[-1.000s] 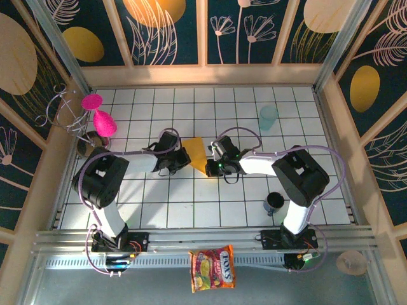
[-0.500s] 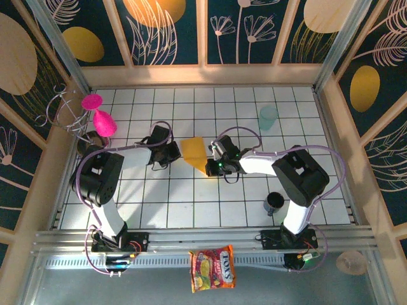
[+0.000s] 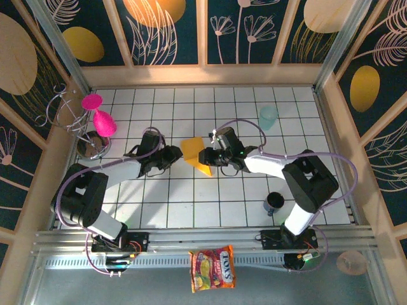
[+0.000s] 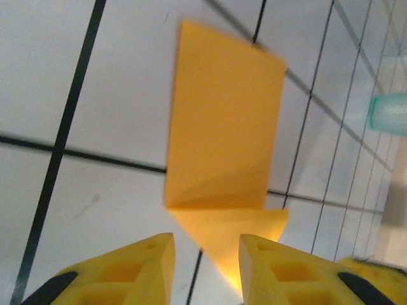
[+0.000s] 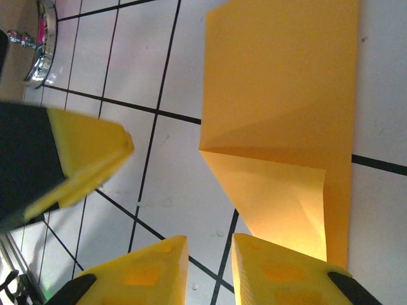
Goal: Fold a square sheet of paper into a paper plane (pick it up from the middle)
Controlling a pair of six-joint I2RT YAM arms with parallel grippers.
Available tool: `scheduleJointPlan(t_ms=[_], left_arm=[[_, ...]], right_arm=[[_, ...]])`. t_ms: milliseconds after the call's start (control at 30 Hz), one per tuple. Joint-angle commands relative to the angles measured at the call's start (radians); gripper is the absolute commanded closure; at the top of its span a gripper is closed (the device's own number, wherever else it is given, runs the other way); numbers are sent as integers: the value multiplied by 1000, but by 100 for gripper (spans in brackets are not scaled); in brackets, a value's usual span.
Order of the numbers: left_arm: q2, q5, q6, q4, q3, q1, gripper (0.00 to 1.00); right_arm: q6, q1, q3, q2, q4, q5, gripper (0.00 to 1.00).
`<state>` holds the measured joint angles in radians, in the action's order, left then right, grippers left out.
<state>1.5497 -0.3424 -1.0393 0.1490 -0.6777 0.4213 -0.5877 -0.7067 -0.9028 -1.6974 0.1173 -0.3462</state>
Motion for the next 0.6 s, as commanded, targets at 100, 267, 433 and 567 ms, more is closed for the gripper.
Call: scheduleJointPlan(t_ms=[100,267,433,567], left_arm=[[56,-67,-105,130,28,46,62],[113,-71,-125,154,19,57,62],[146,-64,-129,155,2,56,64],[158,-70,-142,172,-8,57,68]], right_arm=[[-47,17,-15,-77,35,-1,73],[-68,42,6,-108,55,-27,69],[-76,54,21,-128,68,-53,68],[-74,56,21,-146,60,-60,70]])
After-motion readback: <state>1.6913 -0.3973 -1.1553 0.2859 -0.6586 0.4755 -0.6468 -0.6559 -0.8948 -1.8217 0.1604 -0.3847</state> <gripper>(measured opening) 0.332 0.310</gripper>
